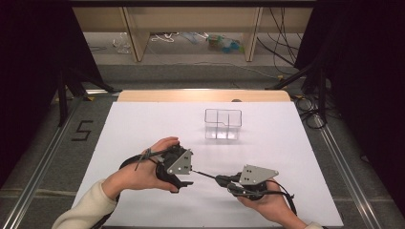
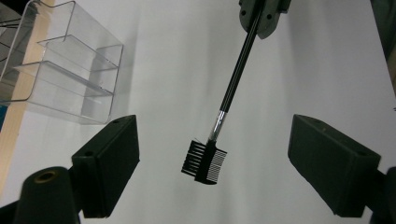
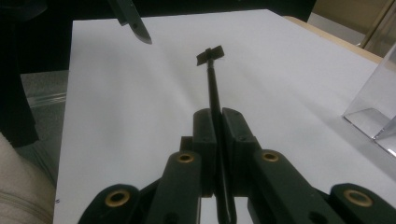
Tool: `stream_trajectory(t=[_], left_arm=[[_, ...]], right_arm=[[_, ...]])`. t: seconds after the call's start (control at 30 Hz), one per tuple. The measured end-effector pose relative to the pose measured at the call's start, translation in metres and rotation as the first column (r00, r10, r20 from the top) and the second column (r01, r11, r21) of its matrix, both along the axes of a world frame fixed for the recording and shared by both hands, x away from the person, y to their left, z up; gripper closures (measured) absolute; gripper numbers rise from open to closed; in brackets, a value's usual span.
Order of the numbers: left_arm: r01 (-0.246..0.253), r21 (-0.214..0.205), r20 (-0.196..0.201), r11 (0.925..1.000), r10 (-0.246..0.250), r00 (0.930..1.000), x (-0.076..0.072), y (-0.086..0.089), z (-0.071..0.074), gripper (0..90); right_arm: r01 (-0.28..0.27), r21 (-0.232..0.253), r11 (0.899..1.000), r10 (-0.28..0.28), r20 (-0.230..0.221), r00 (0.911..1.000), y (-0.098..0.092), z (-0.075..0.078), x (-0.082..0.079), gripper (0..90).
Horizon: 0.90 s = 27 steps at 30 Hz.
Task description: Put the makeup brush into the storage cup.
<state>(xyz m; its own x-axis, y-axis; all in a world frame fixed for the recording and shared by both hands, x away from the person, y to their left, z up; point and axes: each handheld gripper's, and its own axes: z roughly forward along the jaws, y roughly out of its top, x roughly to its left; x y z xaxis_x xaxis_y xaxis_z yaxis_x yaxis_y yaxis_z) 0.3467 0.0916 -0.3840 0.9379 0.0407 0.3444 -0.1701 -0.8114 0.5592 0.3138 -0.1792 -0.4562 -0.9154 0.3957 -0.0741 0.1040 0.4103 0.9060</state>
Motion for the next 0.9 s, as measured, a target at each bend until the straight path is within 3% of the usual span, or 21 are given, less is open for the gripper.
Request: stream_trajectory(t=[0.2,0.47,0.53,0.6,0.63,0.9], left_arm=[[-0.042,-0.057,-0.020,0.9975,0.041,0.9989,0.003,0.009,-0.003,16.7],[-0.084,-0.132,-0.045,0.9876,0.079,0.9958,0.008,0.015,-0.007,17.1],[-0.099,-0.160,-0.062,0.9821,0.090,0.9940,0.009,0.015,-0.009,17.1],[-0.096,-0.154,-0.062,0.9834,0.087,0.9943,0.010,0.016,-0.009,17.0],[-0.100,-0.160,-0.067,0.9820,0.090,0.9937,0.010,0.016,-0.009,17.0],[-0.126,-0.200,-0.089,0.9718,0.110,0.9900,0.012,0.018,-0.013,17.0]], right_arm=[[0.005,0.003,1.000,-0.005,-0.004,1.0000,-0.003,0.003,0.001,85.4],[0.023,0.033,0.999,-0.023,0.004,0.9997,-0.006,0.004,0.002,85.4],[0.025,0.032,0.999,-0.025,0.007,0.9997,-0.007,0.005,0.003,85.4],[0.039,0.046,0.998,-0.039,0.008,0.9992,-0.008,0.005,0.003,85.4],[0.037,0.033,0.999,-0.037,0.006,0.9993,-0.010,0.006,0.003,85.4],[0.065,0.074,0.995,-0.067,0.022,0.9975,-0.011,0.007,0.004,85.4]])
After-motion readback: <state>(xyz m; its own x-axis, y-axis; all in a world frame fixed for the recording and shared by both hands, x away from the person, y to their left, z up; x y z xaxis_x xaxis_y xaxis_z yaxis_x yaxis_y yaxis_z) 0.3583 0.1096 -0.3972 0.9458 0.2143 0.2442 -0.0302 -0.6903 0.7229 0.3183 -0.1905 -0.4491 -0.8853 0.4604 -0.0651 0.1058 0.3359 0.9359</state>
